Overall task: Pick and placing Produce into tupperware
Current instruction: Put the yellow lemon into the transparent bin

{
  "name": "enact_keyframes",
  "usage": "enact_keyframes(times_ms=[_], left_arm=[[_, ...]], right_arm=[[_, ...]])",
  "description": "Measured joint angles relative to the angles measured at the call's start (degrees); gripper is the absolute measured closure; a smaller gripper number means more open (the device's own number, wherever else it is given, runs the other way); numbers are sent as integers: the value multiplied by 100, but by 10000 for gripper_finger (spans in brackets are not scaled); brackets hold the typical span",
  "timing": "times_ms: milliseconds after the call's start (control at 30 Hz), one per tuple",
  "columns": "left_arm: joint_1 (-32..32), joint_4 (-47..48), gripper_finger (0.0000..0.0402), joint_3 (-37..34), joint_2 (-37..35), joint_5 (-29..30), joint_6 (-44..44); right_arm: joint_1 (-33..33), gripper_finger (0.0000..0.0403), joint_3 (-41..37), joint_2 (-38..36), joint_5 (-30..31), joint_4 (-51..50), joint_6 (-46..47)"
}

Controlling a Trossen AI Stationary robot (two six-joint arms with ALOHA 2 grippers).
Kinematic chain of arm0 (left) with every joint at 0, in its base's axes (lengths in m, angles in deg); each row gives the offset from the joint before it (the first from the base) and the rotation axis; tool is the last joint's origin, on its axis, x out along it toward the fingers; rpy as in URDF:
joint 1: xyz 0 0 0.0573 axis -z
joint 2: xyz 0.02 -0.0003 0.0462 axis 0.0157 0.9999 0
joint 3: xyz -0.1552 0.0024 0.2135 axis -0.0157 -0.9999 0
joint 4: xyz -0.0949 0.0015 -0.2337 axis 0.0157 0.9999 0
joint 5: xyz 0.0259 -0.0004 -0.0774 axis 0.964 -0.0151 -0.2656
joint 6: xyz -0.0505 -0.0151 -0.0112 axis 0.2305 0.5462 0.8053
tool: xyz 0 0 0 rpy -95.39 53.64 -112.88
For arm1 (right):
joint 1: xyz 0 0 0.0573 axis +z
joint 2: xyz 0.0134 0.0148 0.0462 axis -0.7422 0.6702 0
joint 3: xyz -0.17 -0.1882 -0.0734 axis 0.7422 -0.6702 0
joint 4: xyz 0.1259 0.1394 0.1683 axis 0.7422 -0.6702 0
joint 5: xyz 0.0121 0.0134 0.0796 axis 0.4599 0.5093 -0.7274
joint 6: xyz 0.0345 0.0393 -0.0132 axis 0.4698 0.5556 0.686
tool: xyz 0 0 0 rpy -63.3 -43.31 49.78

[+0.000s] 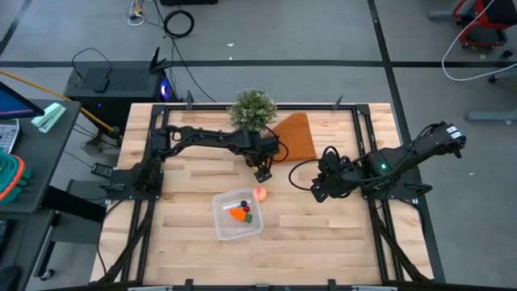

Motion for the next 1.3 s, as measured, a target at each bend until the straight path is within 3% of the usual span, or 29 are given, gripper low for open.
enact_keyframes(times_ms=[367,867,1133,1300], left_arm=[[27,-162,91,11,83,0,6],[48,-258,172,11,85,7,8],[48,-256,157,11,85,7,121],[50,-252,169,11,85,2,140]], right_arm=[[0,289,0,0,2,42,-22],[0,289,0,1,4,36,-17],[0,289,0,1,4,35,-14],[0,289,0,1,5,33,-13]])
